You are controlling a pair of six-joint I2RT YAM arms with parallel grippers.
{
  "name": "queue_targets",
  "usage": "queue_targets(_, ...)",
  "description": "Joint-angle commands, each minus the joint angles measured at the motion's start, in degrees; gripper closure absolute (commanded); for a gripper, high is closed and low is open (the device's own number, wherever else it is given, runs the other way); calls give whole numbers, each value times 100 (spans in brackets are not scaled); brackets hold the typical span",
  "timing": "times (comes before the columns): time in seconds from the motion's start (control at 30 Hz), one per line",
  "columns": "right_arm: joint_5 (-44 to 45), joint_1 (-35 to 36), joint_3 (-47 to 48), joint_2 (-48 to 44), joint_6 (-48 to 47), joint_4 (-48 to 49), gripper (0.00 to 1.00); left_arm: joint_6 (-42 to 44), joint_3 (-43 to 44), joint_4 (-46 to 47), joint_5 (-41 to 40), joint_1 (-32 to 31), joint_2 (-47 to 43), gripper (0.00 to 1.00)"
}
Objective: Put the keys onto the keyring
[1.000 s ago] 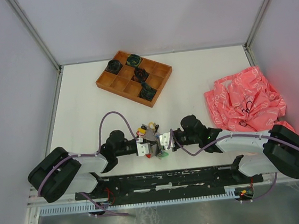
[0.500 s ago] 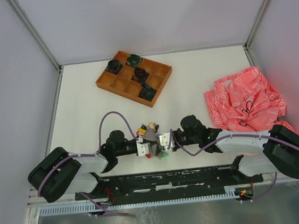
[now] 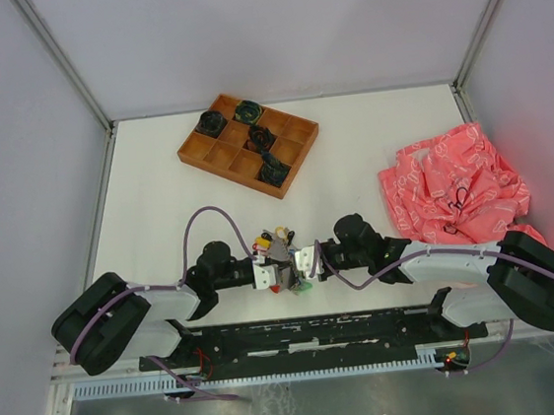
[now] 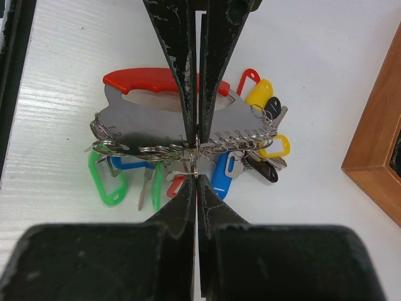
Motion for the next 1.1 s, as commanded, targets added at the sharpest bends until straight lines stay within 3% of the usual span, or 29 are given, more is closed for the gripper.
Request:
queue_targets(0.0,110,50,61,11,2,304,99,-155,89,456,105,-29,-25,97)
queue_targets(1.07,-27,105,137,15,76,256,99,-164,92,444,87,-30,-34,97)
